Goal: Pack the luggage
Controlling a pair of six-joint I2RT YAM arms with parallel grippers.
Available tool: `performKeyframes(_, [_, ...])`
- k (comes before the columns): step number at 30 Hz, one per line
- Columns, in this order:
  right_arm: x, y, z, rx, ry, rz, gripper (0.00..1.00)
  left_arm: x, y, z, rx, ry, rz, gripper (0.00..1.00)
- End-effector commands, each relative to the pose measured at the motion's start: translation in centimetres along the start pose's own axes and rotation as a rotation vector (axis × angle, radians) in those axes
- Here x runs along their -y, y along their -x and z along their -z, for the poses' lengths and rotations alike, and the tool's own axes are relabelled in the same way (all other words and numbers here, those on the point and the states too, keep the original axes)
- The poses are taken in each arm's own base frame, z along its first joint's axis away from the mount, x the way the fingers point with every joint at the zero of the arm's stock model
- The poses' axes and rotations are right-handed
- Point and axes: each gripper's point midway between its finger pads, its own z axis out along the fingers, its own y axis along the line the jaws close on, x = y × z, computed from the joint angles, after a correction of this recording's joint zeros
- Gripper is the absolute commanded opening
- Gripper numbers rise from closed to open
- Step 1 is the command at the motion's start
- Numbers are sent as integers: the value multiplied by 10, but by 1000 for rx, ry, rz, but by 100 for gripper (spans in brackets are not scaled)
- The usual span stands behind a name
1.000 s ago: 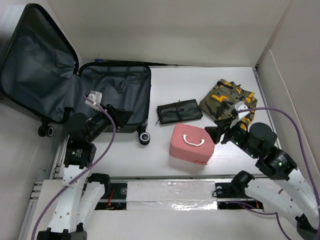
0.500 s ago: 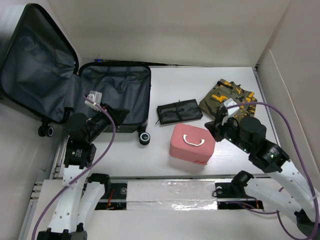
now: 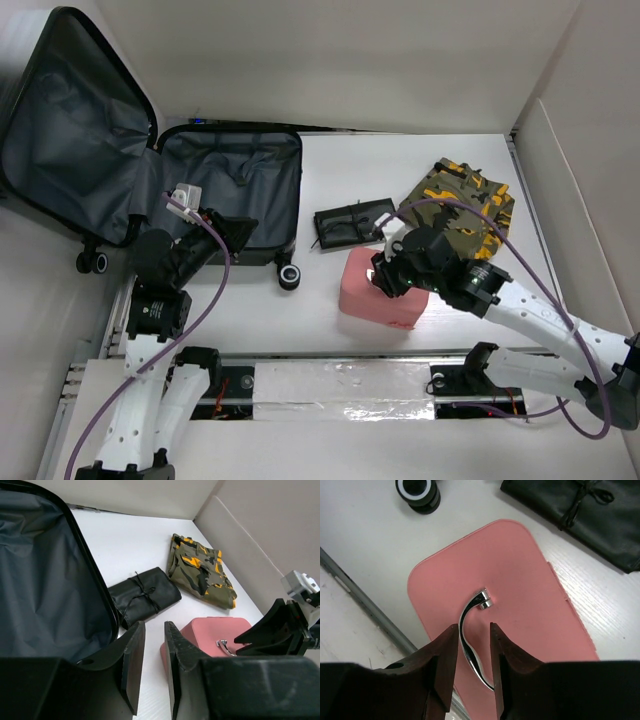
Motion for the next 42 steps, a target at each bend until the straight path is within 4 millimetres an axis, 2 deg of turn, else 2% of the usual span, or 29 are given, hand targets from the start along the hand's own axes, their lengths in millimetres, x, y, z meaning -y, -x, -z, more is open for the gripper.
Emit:
performKeyframes(1, [-5, 6, -1, 3, 7, 14, 38, 6, 8, 1, 30, -22, -31, 21])
performKeyframes(10, [-7, -17, -5, -88, -4, 1, 36, 6, 10, 1, 36, -21, -32, 24])
performKeyframes(13, [-14, -21, -10, -114, 6, 22, 26, 6, 10, 1, 36, -21, -32, 24])
performKeyframes(14, [-12, -24, -14, -138, -8, 22, 19, 7, 10, 1, 35, -23, -32, 24])
performKeyframes(16, [-12, -25, -19, -154, -30, 27, 13, 7, 11, 2, 40, -22, -34, 24])
performKeyframes(17, [-10, -20, -22, -143, -44, 24, 5, 7, 11, 3, 42, -21, -35, 24])
performKeyframes(19, [2, -10, -27, -115, -131, -6, 0, 7, 11, 3, 42, -21, -35, 24])
performKeyframes(20, [3, 6, -31, -49, -149, -26, 0, 7, 10, 2, 41, -20, -34, 24])
performKeyframes(22, [6, 26, -35, 39, -178, -74, 0, 7, 10, 2, 38, -23, -31, 24])
performKeyframes(23, [14, 40, -37, 93, -196, -118, 0, 7, 10, 3, 40, -22, -31, 24])
performKeyframes(26, [20, 55, -42, 150, -208, -172, 0, 7, 9, 3, 39, -21, -31, 24])
performKeyframes(28, [22, 55, -42, 150, -207, -173, 4, 7, 9, 3, 39, -21, -31, 24])
performKeyframes(29, [22, 50, -43, 134, -206, -166, 19, 7, 9, 3, 39, -23, -33, 24])
performKeyframes(32, [22, 31, -38, 81, -201, -156, 39, 8, 10, 4, 43, -25, -35, 24])
performKeyframes(34, [21, 12, -36, 50, -198, -156, 40, 9, 11, 4, 43, -27, -36, 24])
performKeyframes(36, [20, 6, -28, 64, -187, -168, 40, 9, 11, 4, 46, -25, -35, 24])
performKeyframes(38, [20, -8, -26, 46, -178, -173, 37, 9, 12, 4, 47, -23, -35, 24])
performKeyframes(42, [15, -20, -27, -5, -163, -144, 33, 8, 13, 4, 50, -20, -34, 24])
